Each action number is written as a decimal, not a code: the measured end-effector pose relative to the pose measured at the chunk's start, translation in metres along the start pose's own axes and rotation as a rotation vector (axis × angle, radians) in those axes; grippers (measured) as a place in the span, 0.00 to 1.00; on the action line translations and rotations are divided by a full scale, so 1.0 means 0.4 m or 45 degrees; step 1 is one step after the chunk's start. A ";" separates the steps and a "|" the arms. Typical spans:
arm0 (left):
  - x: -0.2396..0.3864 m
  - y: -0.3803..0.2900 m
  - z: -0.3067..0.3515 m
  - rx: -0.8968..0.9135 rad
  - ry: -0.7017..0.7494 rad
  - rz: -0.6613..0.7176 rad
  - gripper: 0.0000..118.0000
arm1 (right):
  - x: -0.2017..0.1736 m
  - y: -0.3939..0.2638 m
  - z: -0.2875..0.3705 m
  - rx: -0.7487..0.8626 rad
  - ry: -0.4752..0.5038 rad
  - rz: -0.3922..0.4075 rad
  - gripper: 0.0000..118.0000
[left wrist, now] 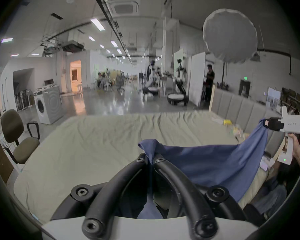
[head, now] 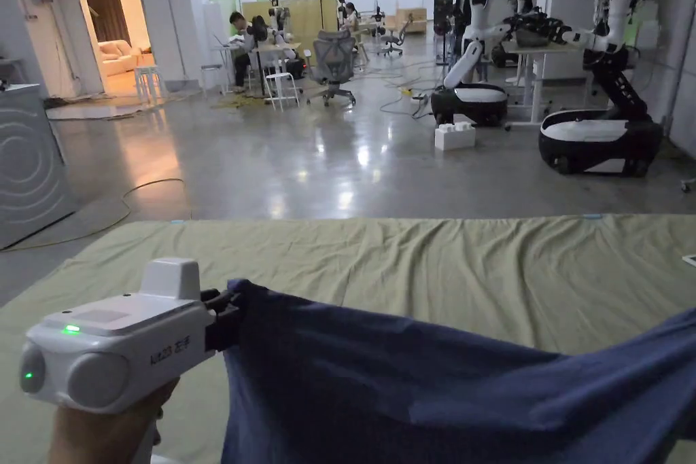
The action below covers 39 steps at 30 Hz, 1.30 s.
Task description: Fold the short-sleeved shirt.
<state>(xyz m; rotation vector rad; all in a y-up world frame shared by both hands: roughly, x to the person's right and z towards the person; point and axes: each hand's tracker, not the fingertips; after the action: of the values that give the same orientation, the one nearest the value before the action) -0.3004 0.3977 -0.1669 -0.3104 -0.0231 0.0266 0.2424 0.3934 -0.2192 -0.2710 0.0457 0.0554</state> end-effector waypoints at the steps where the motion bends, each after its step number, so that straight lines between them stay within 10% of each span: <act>1: -0.009 0.026 0.025 0.049 0.003 0.012 0.04 | -0.001 0.028 0.013 0.033 0.005 0.002 0.01; 22: -0.064 0.398 0.270 0.505 0.182 0.029 0.03 | -0.031 0.472 0.120 0.522 -0.072 0.046 0.01; 39: -0.104 0.473 0.001 0.483 0.179 0.118 0.03 | -0.082 0.558 -0.080 0.562 -0.200 0.218 0.01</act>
<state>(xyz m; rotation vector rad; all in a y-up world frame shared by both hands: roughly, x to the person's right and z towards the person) -0.3465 0.5768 -0.2253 0.0667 0.1344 0.0999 0.1951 0.5981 -0.3076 0.1799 -0.0752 0.2336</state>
